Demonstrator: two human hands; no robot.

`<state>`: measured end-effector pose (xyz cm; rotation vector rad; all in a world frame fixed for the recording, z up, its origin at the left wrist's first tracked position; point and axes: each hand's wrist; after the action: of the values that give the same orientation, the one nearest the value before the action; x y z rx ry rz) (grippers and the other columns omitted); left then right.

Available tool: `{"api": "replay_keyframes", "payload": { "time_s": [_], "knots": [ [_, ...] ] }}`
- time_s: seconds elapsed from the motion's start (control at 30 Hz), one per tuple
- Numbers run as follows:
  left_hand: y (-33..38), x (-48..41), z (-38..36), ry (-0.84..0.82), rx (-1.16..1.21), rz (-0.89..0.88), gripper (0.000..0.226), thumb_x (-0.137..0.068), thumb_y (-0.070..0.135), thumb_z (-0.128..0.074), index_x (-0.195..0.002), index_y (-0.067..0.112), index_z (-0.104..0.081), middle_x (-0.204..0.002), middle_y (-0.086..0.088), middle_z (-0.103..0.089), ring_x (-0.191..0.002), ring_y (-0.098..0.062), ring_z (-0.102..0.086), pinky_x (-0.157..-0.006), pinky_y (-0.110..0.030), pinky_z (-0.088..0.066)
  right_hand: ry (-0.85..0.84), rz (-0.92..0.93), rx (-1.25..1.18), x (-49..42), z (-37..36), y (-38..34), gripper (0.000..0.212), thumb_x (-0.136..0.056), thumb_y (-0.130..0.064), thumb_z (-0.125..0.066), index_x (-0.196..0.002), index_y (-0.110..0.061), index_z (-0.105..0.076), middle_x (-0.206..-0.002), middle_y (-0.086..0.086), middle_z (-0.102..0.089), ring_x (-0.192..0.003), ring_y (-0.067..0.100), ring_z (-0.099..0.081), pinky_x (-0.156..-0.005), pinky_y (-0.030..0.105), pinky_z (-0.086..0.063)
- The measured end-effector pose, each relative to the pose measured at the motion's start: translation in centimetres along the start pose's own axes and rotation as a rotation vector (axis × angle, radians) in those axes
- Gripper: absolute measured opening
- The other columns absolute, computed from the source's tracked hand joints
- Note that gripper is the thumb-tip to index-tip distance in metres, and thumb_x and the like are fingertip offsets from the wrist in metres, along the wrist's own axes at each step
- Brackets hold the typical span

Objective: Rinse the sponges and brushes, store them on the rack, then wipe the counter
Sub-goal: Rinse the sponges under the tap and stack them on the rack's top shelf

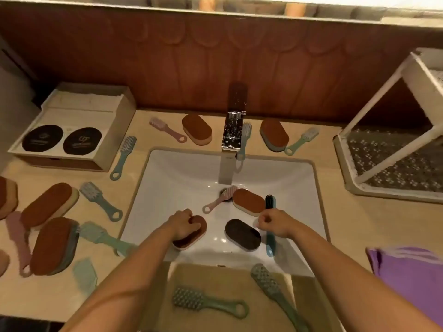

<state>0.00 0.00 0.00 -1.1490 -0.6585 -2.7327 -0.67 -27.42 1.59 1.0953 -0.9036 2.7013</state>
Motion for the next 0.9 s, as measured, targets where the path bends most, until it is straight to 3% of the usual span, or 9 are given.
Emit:
{"api": "replay_keyframes", "payload": {
  "time_s": [0.1, 0.2, 0.3, 0.67, 0.9],
  "knots": [
    [-0.6, -0.6, -0.8, 0.055, -0.046, 0.021, 0.06, -0.089, 0.043, -0.056, -0.136, 0.011, -0.038, -0.132, -0.012, -0.049, -0.115, -0.028, -0.052, -0.095, -0.037, -0.045, -0.011, -0.024, -0.002, -1.3, -1.4, 0.1, 0.014, -0.088, -0.03, -0.061, -0.093, -0.018, -0.058, -0.104, 0.006, -0.059, -0.094, 0.021, -0.056, -0.081, 0.027, -0.042],
    [-1.2, -1.2, -1.6, 0.098, -0.063, 0.033, 0.058, -0.087, 0.042, -0.059, -0.134, 0.013, -0.039, -0.131, -0.008, -0.05, -0.114, -0.025, -0.052, -0.091, -0.033, -0.044, -0.063, -0.075, 0.059, -2.2, -2.7, 0.0, 0.044, -0.089, -0.029, -0.06, -0.128, -0.012, -0.048, -0.126, 0.01, -0.054, -0.11, 0.024, -0.055, -0.088, 0.028, -0.042],
    [-2.1, -1.8, -2.0, 0.132, -0.064, 0.028, 0.054, -0.087, 0.04, -0.06, -0.13, 0.014, -0.04, -0.125, -0.006, -0.053, -0.108, -0.023, -0.054, -0.09, -0.034, -0.046, -0.082, -0.104, 0.136, -3.5, -3.9, 0.2, 0.058, -0.088, -0.027, -0.061, -0.138, -0.011, -0.036, -0.137, 0.012, -0.047, -0.12, 0.026, -0.051, -0.096, 0.031, -0.042],
    [-3.2, -2.9, -3.3, 0.15, -0.248, -0.024, 0.063, -0.088, 0.042, -0.057, -0.137, 0.013, -0.031, -0.133, -0.007, -0.048, -0.12, -0.025, -0.047, -0.099, -0.036, -0.039, -0.044, -0.135, 0.328, -5.8, -6.7, 0.5, 0.065, -0.083, -0.038, -0.066, -0.134, -0.014, -0.034, -0.131, 0.01, -0.047, -0.118, 0.029, -0.05, -0.093, 0.041, -0.048],
    [-3.1, -3.1, -3.7, 0.108, -0.319, 0.012, 0.055, -0.083, 0.043, -0.063, -0.123, 0.011, -0.043, -0.124, -0.009, -0.046, -0.115, -0.025, -0.045, -0.094, -0.034, -0.041, -0.024, -0.074, 0.494, -5.5, -7.8, 0.1, 0.064, -0.075, -0.05, -0.068, -0.122, -0.012, -0.046, -0.12, 0.009, -0.052, -0.111, 0.027, -0.049, -0.088, 0.037, -0.048]
  ]
}}
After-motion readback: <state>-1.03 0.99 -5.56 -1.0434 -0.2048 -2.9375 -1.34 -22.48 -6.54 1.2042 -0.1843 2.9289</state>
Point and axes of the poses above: each hand's wrist, its own x-axis away from the middle knuckle, its own z-axis out of the back of the hand, y = z × x
